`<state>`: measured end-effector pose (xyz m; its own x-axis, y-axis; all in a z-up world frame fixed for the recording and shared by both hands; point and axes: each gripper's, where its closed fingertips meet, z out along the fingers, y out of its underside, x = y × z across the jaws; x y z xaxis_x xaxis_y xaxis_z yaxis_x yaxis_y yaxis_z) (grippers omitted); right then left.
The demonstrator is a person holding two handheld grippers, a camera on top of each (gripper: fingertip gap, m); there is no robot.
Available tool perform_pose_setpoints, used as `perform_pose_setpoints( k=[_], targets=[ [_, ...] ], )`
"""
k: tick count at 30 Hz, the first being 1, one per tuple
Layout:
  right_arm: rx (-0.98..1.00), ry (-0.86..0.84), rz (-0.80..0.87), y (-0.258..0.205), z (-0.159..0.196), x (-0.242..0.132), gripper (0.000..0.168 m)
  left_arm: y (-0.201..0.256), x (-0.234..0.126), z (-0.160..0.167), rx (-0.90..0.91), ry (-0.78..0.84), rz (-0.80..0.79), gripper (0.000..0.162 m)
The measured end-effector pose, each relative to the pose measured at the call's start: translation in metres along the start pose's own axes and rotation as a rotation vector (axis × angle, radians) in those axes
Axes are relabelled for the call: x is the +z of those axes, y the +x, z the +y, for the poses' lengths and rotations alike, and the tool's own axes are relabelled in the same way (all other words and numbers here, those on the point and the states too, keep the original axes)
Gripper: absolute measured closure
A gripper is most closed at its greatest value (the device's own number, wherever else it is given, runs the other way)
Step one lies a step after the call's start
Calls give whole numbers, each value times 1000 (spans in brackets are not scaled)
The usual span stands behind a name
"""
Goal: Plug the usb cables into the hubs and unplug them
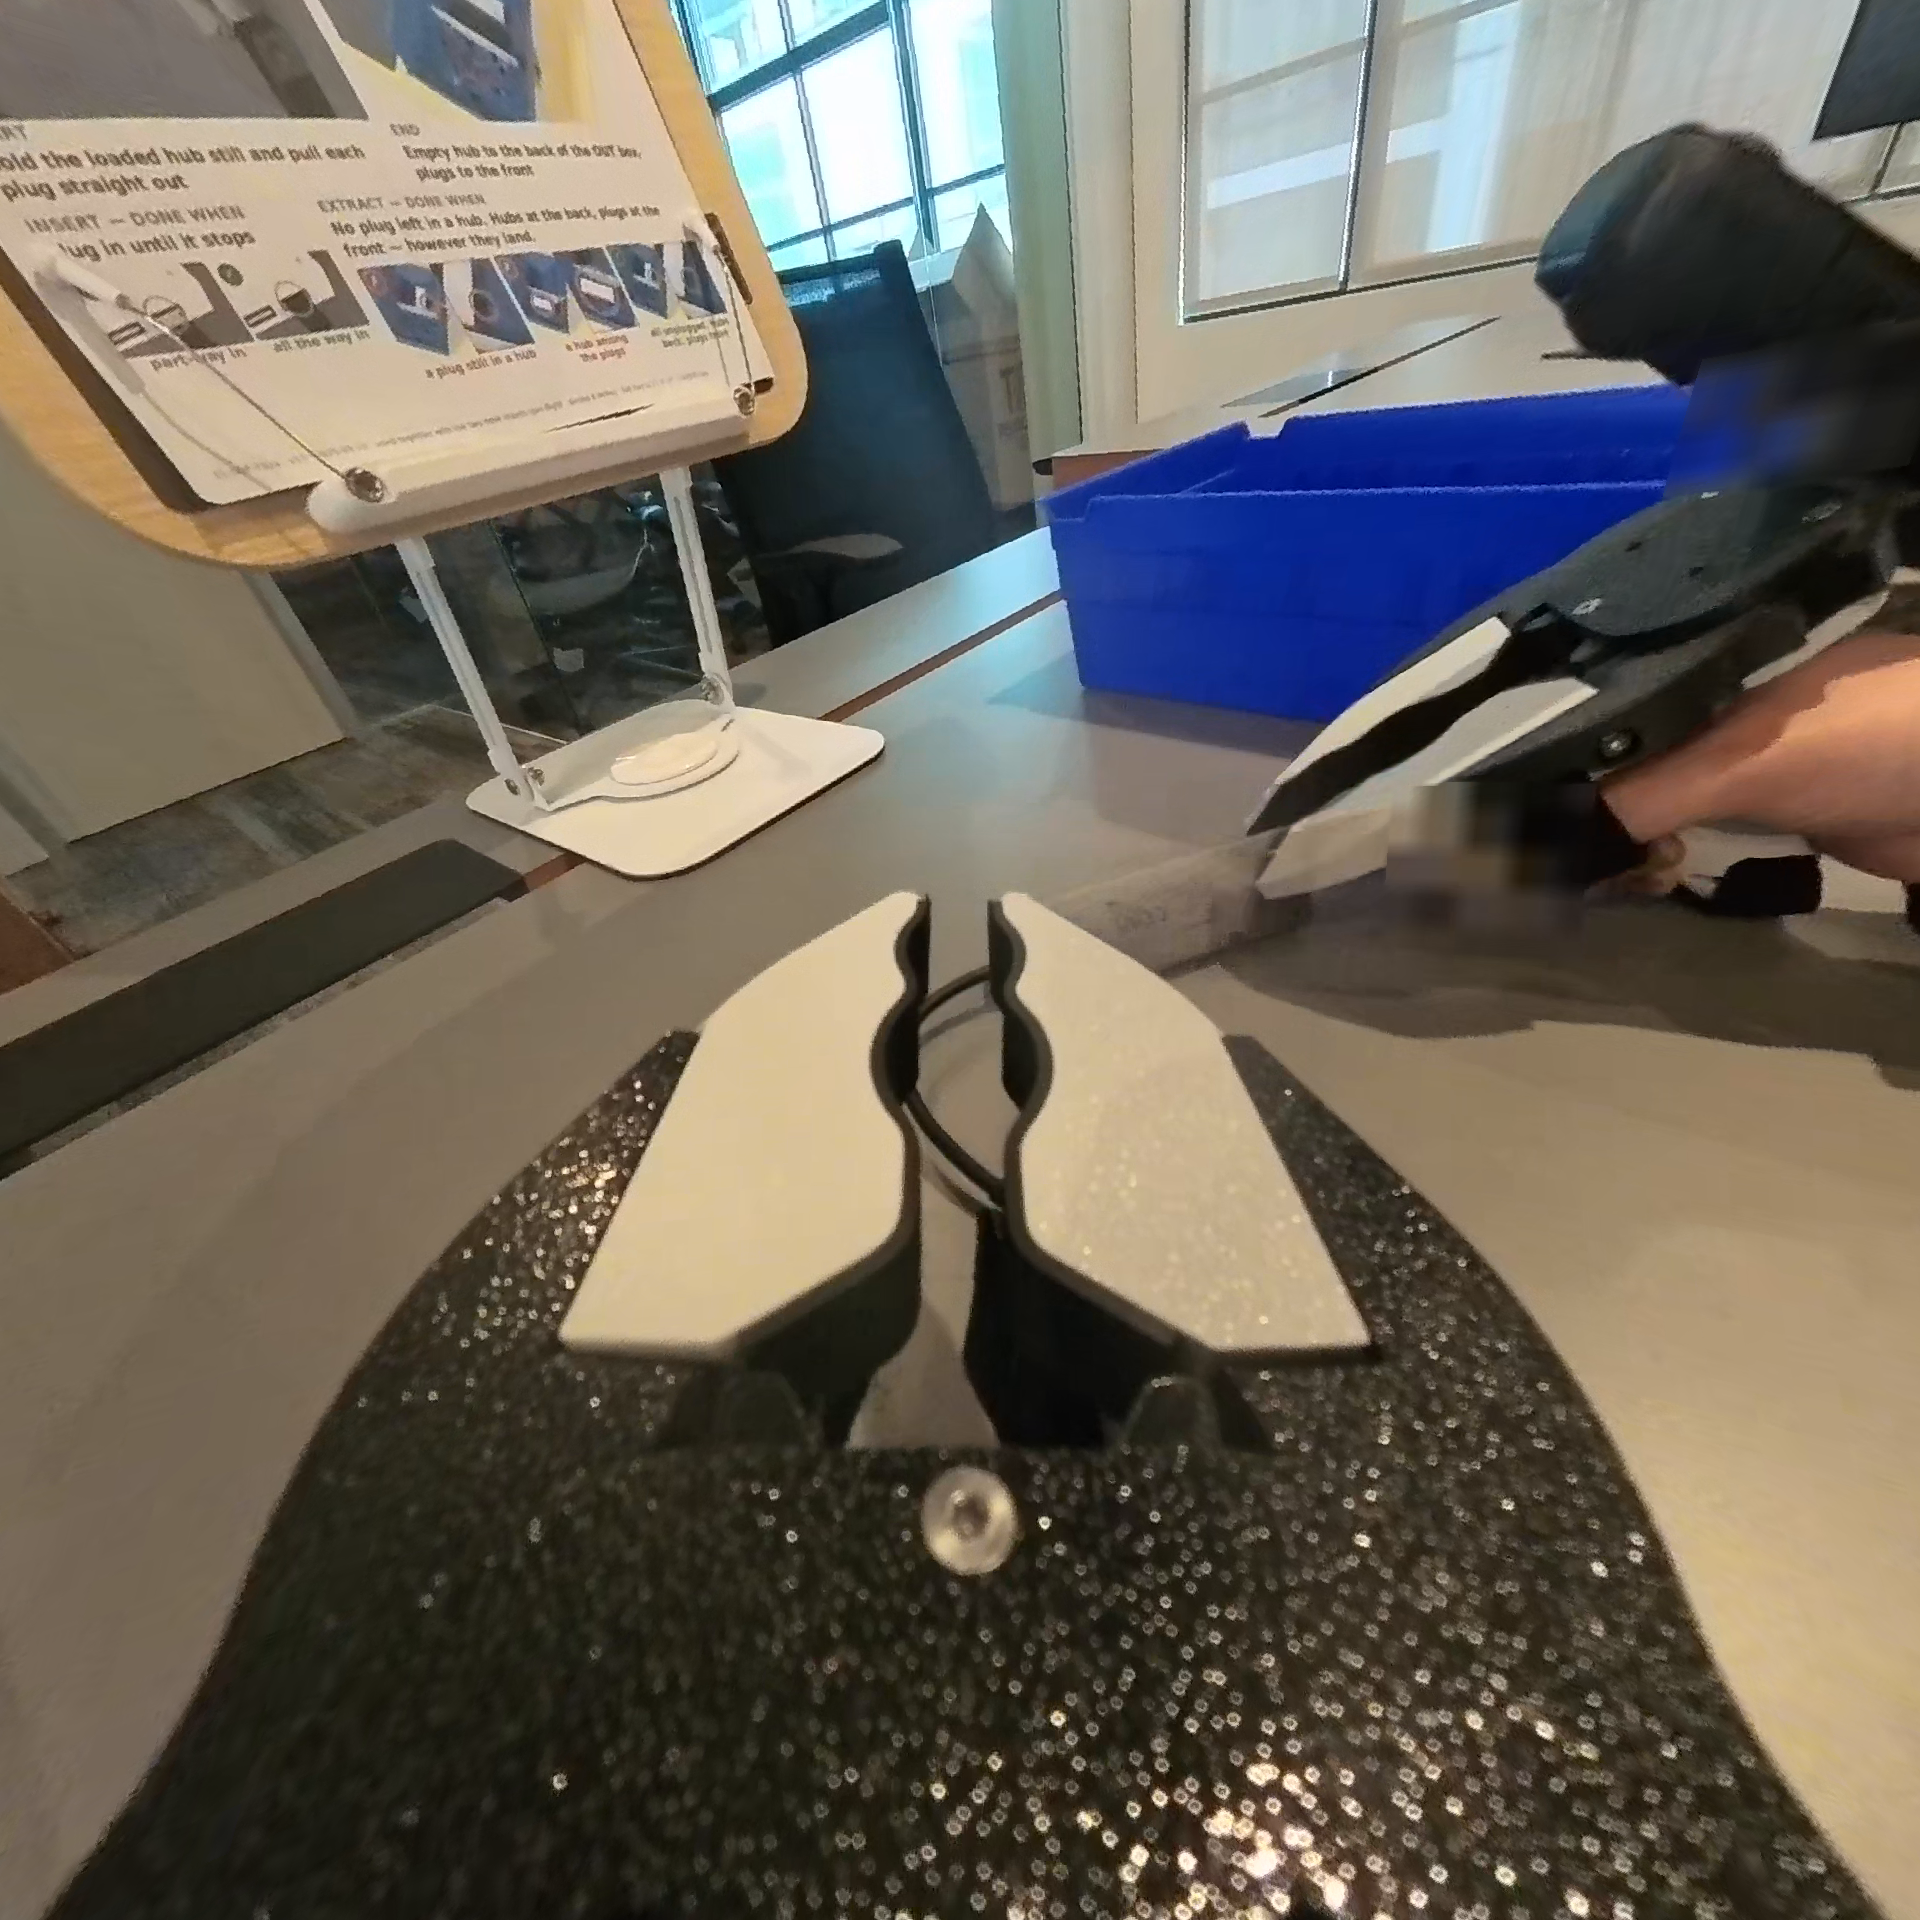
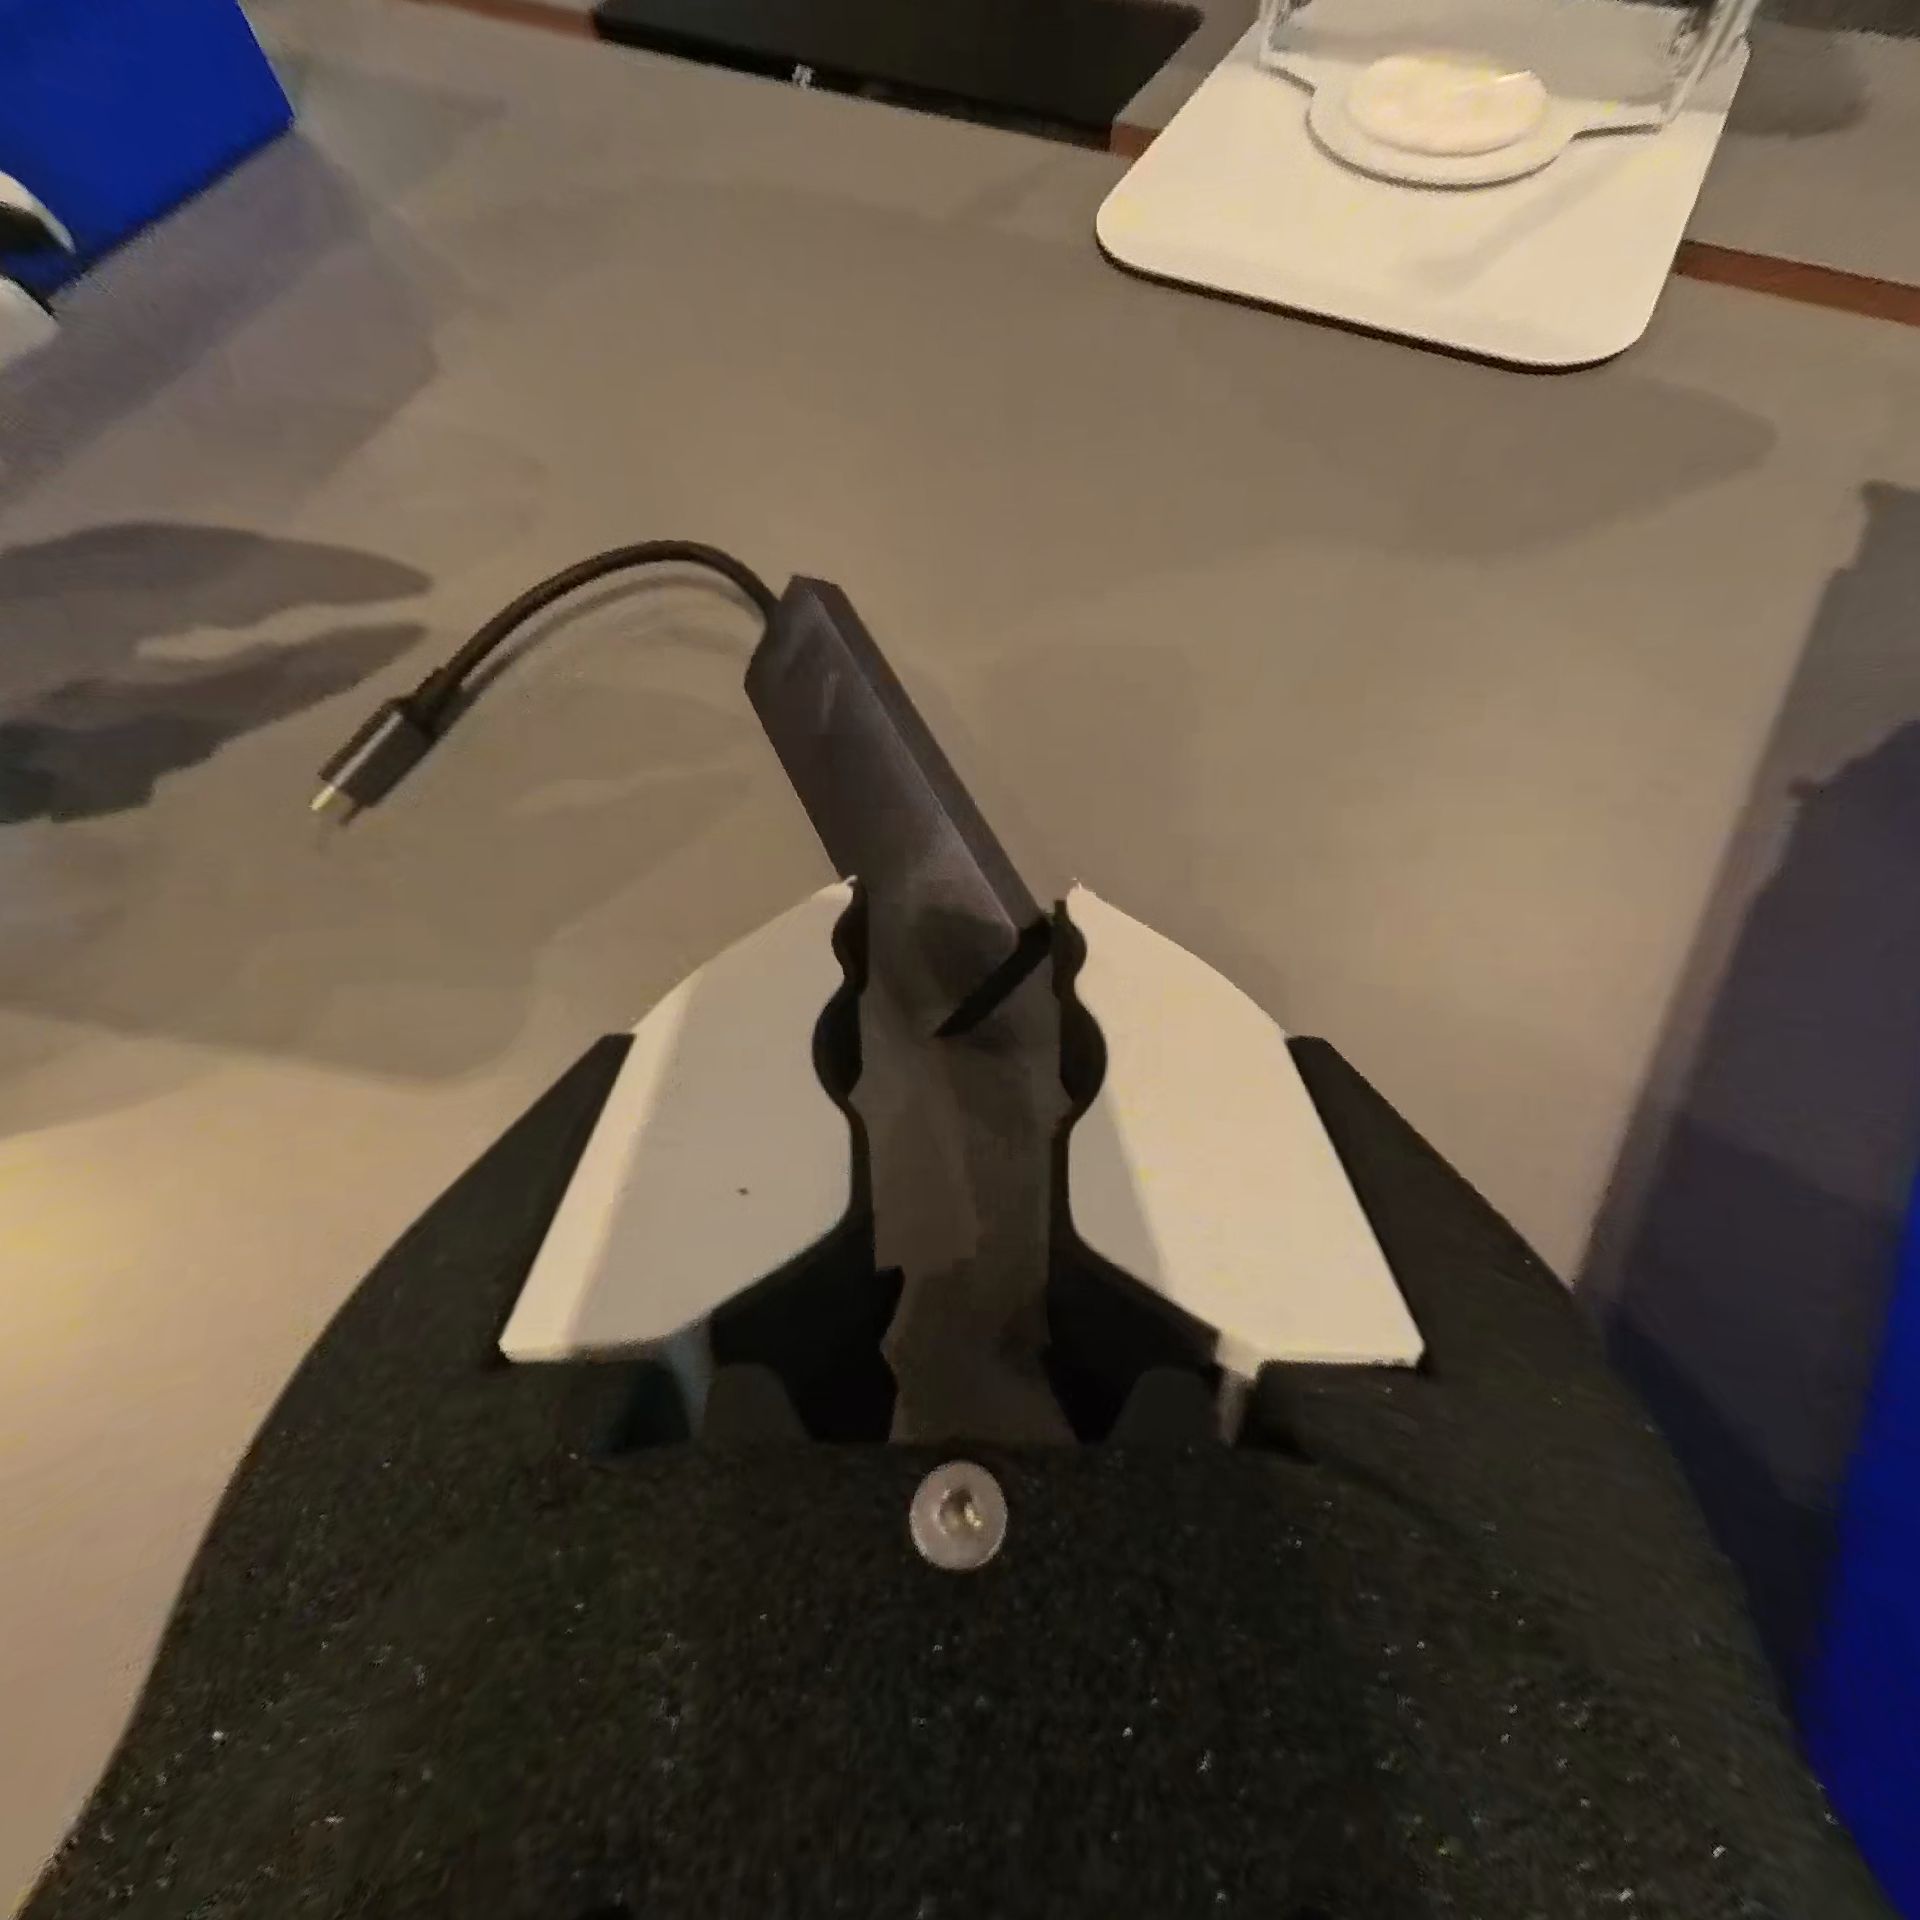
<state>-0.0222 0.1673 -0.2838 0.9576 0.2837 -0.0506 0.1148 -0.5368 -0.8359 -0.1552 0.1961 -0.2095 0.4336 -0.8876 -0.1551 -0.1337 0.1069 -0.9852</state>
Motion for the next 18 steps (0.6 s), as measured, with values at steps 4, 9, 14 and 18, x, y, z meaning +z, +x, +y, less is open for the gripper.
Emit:
perform_pose_setpoints(
  k=[4,9,14,18],
  targets=[
    [-30,-32,32,3,4,2,132,-1,1,2,-5,-9,0,152],
    [-181,19,112,6,-7,0,119,-1,2,5,-2,-19,0,152],
    [-477,123,244,1,-26,-11,168,0,2,6,6,-25,-1,152],
    [-527,84,220,-3,-19,-1,168,0,3,7,3,-25,2,152]
  ],
)
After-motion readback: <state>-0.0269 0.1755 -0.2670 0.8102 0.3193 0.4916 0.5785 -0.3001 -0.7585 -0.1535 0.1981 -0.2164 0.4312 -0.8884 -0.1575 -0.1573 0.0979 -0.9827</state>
